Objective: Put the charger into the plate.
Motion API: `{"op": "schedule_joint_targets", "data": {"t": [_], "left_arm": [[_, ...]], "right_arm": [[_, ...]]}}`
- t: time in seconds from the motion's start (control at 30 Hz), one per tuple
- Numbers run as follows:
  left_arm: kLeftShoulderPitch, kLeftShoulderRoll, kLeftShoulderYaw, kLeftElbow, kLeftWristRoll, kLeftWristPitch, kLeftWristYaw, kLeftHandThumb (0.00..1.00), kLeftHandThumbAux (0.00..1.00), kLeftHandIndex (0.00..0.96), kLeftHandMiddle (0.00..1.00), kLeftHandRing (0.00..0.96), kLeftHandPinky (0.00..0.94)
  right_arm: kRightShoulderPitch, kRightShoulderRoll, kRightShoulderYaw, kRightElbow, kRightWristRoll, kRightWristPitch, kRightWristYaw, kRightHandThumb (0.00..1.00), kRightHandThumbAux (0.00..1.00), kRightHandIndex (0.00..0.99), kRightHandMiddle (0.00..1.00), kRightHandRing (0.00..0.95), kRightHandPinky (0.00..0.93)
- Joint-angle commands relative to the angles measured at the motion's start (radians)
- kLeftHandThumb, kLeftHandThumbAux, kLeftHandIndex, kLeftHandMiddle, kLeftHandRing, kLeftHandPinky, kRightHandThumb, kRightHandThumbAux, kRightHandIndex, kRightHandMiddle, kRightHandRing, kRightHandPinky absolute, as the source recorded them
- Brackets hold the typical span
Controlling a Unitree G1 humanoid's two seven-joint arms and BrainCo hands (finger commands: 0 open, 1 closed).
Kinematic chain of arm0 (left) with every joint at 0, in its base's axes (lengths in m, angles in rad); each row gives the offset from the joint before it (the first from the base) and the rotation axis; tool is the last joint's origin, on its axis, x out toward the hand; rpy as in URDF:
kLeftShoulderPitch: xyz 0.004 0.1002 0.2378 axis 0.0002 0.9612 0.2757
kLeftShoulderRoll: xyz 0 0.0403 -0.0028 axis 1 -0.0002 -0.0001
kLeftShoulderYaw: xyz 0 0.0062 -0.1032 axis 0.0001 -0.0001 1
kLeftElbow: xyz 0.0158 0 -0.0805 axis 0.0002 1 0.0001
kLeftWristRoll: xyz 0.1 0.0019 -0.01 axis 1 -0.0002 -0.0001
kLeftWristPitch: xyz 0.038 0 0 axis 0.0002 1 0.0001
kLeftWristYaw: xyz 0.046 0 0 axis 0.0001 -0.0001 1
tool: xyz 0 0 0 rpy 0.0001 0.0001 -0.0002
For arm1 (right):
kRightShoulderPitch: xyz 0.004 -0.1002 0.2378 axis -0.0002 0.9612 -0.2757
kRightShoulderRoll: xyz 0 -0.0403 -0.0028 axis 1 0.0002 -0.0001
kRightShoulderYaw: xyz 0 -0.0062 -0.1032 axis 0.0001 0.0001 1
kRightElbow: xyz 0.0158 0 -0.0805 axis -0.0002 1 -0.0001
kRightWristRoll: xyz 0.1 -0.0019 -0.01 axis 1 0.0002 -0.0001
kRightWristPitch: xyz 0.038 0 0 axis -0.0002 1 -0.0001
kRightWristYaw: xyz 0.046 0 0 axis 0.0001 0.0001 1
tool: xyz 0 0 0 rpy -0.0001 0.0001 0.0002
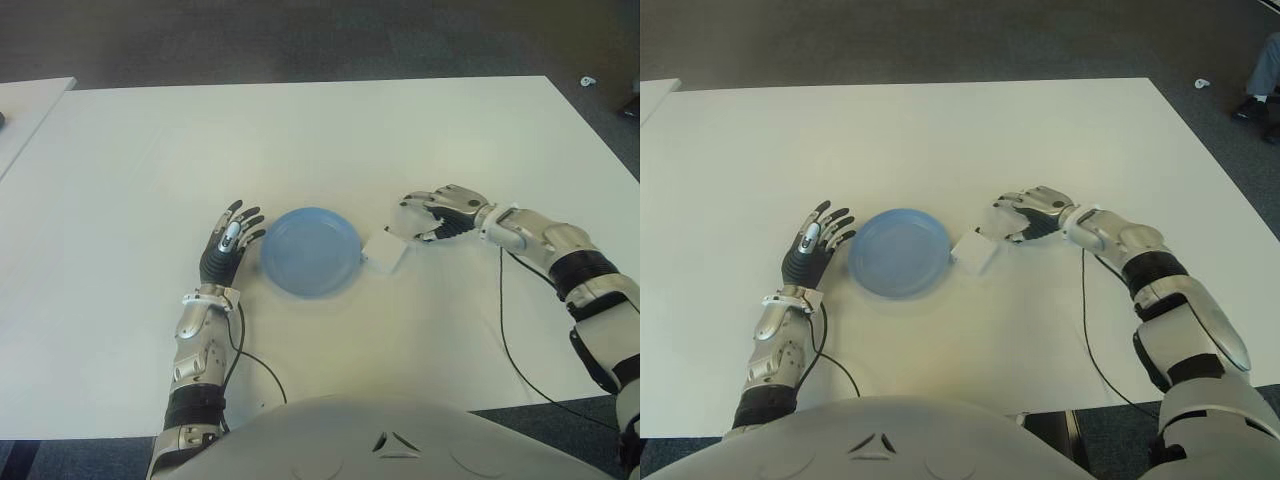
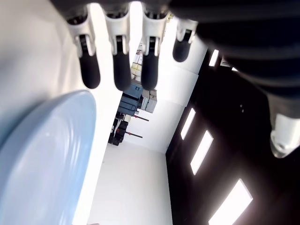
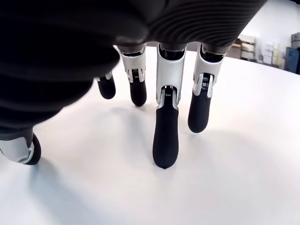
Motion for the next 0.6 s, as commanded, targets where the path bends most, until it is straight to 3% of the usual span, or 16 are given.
{"op": "schedule_joint_targets", "data": {"t": [0.03,0.6], "left_arm": [[0.000,0.005,0.004,0.023,0.007,0.001,-0.003,0.019,0.465,0.124,0.242,0.254,0.275],[-0.014,0.030,0.004,0.031,0.003,0.012,-0.015,0.007,0.463,0.126,0.241,0.259,0.284]], "right_arm": [[0.000,-0.034,0.001,0.031,-0.010,-0.010,-0.001,0.661,0.387,0.070,0.142,0.209,0.312],[0.042,-0.118,-0.014,0.030,-0.010,-0.004,-0.058,0.613,0.373,0.061,0.133,0.190,0.286]]}}
